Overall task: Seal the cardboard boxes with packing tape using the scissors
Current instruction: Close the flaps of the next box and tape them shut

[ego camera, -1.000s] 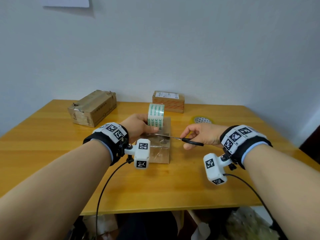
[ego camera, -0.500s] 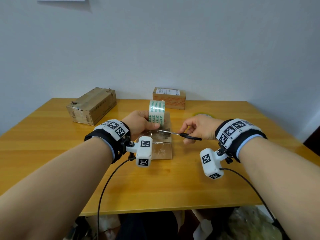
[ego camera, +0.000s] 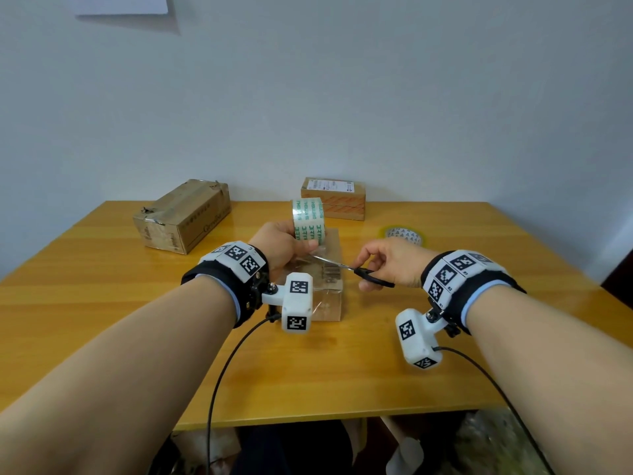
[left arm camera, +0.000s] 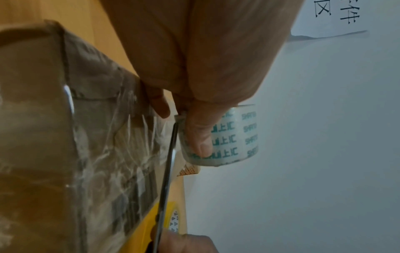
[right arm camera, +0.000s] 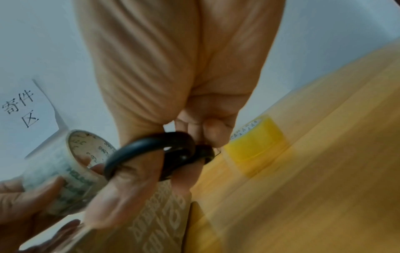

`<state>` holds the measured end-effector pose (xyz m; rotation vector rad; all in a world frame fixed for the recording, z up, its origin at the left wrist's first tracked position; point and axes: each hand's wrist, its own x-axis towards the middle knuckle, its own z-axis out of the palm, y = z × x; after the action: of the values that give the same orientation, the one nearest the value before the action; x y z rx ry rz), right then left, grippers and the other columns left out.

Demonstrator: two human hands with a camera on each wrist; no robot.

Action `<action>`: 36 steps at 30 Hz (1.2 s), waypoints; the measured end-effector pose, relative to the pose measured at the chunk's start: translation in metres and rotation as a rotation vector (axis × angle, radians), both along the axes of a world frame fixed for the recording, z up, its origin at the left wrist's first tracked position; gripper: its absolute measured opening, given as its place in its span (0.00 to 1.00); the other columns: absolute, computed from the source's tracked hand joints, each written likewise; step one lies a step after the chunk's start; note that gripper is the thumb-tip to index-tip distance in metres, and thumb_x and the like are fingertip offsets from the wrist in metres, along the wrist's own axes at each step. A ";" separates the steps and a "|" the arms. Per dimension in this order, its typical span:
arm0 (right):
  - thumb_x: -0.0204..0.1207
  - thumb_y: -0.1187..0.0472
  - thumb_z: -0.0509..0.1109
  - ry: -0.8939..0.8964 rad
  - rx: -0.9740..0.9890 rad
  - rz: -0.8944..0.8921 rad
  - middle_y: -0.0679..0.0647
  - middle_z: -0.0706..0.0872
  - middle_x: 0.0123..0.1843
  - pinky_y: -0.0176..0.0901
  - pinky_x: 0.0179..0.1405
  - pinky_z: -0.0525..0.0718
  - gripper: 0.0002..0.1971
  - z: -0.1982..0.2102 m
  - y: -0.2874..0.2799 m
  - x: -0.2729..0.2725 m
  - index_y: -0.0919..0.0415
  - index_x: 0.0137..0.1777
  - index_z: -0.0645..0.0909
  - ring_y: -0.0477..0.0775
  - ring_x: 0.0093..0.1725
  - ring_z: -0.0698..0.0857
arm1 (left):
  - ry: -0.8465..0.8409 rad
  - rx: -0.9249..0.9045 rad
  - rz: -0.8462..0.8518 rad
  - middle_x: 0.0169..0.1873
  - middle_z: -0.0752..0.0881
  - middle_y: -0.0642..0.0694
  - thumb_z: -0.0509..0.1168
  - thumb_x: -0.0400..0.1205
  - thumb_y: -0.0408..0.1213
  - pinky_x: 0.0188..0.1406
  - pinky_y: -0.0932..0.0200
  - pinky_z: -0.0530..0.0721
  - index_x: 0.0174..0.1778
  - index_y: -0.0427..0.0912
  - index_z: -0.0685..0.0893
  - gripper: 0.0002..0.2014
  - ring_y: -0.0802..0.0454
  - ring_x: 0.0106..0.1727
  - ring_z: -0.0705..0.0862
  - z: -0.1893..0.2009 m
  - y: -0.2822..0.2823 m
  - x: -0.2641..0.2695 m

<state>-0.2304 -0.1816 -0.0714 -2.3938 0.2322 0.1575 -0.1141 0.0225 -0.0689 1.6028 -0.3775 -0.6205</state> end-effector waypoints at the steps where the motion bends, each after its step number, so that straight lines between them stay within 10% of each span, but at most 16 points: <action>1: 0.65 0.59 0.87 -0.004 -0.015 -0.009 0.47 0.88 0.37 0.36 0.38 0.84 0.17 0.001 0.000 -0.001 0.47 0.50 0.86 0.43 0.34 0.85 | 0.023 -0.026 0.013 0.50 0.92 0.40 0.68 0.80 0.23 0.36 0.56 0.90 0.59 0.39 0.87 0.14 0.52 0.39 0.92 0.001 0.000 0.000; 5: 0.63 0.55 0.88 0.010 -0.061 -0.021 0.55 0.89 0.49 0.50 0.54 0.88 0.22 0.006 -0.005 -0.006 0.46 0.56 0.87 0.52 0.44 0.86 | 0.073 -0.096 0.084 0.54 0.90 0.41 0.68 0.81 0.24 0.26 0.64 0.84 0.62 0.37 0.86 0.14 0.52 0.39 0.90 0.004 0.001 0.004; 9: 0.65 0.59 0.87 -0.066 0.078 -0.100 0.48 0.88 0.46 0.31 0.41 0.83 0.23 0.007 -0.013 -0.017 0.48 0.59 0.87 0.39 0.40 0.87 | 0.097 -0.148 0.127 0.58 0.89 0.42 0.69 0.81 0.25 0.31 0.55 0.88 0.65 0.39 0.85 0.16 0.50 0.52 0.87 0.004 0.005 0.012; 14: 0.69 0.51 0.85 -0.093 -0.065 -0.444 0.50 0.89 0.45 0.42 0.32 0.80 0.17 -0.017 -0.021 -0.013 0.50 0.52 0.81 0.51 0.39 0.86 | 0.104 -0.191 0.101 0.58 0.89 0.43 0.69 0.81 0.25 0.48 0.46 0.89 0.65 0.40 0.85 0.17 0.47 0.61 0.87 -0.003 0.009 0.012; 22: 0.75 0.52 0.81 0.411 -0.507 -0.289 0.54 0.89 0.62 0.51 0.64 0.87 0.20 -0.026 0.002 -0.004 0.58 0.65 0.86 0.58 0.61 0.88 | 0.075 -0.272 0.057 0.57 0.90 0.41 0.66 0.82 0.22 0.55 0.52 0.87 0.65 0.35 0.84 0.16 0.47 0.58 0.88 -0.012 0.016 0.009; 26: 0.80 0.50 0.74 0.201 -0.438 -0.377 0.53 0.87 0.67 0.53 0.66 0.85 0.19 -0.011 0.009 0.005 0.58 0.67 0.84 0.57 0.64 0.86 | 0.075 -0.295 0.047 0.57 0.90 0.42 0.66 0.82 0.21 0.51 0.56 0.87 0.66 0.35 0.83 0.17 0.51 0.55 0.89 -0.013 0.017 0.012; 31: 0.60 0.26 0.78 0.035 -0.043 -0.333 0.57 0.72 0.82 0.63 0.68 0.84 0.60 0.004 0.045 0.029 0.45 0.88 0.52 0.63 0.72 0.81 | 0.099 -0.326 0.022 0.52 0.90 0.42 0.64 0.82 0.21 0.44 0.59 0.87 0.62 0.36 0.85 0.14 0.50 0.52 0.89 -0.021 0.017 0.016; 36: 0.47 0.21 0.79 0.097 -0.132 -0.374 0.62 0.64 0.85 0.64 0.75 0.76 0.75 -0.022 0.075 0.061 0.42 0.88 0.40 0.66 0.80 0.72 | 0.189 -0.378 -0.014 0.52 0.90 0.38 0.64 0.83 0.21 0.54 0.52 0.89 0.60 0.35 0.86 0.13 0.43 0.55 0.88 -0.027 0.018 0.023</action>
<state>-0.1696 -0.1063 -0.0933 -2.4257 0.7491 0.0856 -0.0912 0.0405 -0.0955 1.1726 -0.3426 -0.6616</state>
